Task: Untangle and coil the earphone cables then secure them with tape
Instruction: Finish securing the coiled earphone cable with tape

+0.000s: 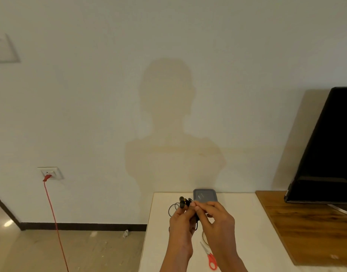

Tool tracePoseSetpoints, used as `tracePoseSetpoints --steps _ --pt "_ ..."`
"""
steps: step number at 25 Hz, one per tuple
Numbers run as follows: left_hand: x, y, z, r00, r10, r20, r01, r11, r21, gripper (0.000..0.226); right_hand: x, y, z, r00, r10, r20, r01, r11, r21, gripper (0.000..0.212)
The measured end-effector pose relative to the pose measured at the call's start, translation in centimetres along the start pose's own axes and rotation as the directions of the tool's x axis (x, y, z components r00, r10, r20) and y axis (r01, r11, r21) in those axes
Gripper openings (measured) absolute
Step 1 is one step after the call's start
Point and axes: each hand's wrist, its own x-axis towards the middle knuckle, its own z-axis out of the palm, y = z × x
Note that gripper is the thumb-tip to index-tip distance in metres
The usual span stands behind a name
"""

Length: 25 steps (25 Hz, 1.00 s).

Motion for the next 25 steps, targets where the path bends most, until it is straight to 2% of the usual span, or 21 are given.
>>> tracePoseSetpoints --steps 5,9,14,17,20,23,25 --pt "-3.3 1.1 0.2 0.998 0.047 0.047 -0.044 0.997 -0.065 0.019 -0.5 -3.0 -1.8 0.993 0.096 0.062 -0.102 0.988 0.119 0.023" --pt "-4.9 1.3 -0.1 0.995 0.085 0.054 -0.082 0.995 -0.064 0.021 -1.0 -4.1 -2.6 0.984 0.098 0.148 -0.110 0.991 0.075 0.027" --pt "-6.3 1.7 -0.2 0.990 0.134 0.037 -0.132 0.989 -0.063 0.018 -0.6 -5.1 -3.1 0.959 0.107 0.261 -0.108 0.994 -0.010 0.019" --pt "-6.5 1.9 -0.6 0.990 0.128 0.066 -0.126 0.991 -0.033 0.021 0.0 -5.7 -3.7 0.938 0.123 0.325 -0.134 0.991 0.011 0.024" --pt "-6.5 2.1 -1.2 0.990 0.088 0.108 -0.091 0.996 0.018 0.022 1.0 -5.9 -4.5 0.886 0.189 0.423 -0.247 0.965 0.087 0.027" --pt "-6.6 2.6 -1.6 0.990 0.014 0.139 -0.020 0.999 0.041 0.022 1.6 -5.4 -4.7 0.808 0.249 0.534 -0.359 0.926 0.112 0.009" --pt "-6.5 2.8 -1.8 0.988 -0.035 0.149 0.030 0.999 0.039 0.022 1.6 -5.2 -4.6 0.765 0.279 0.580 -0.428 0.893 0.136 0.007"
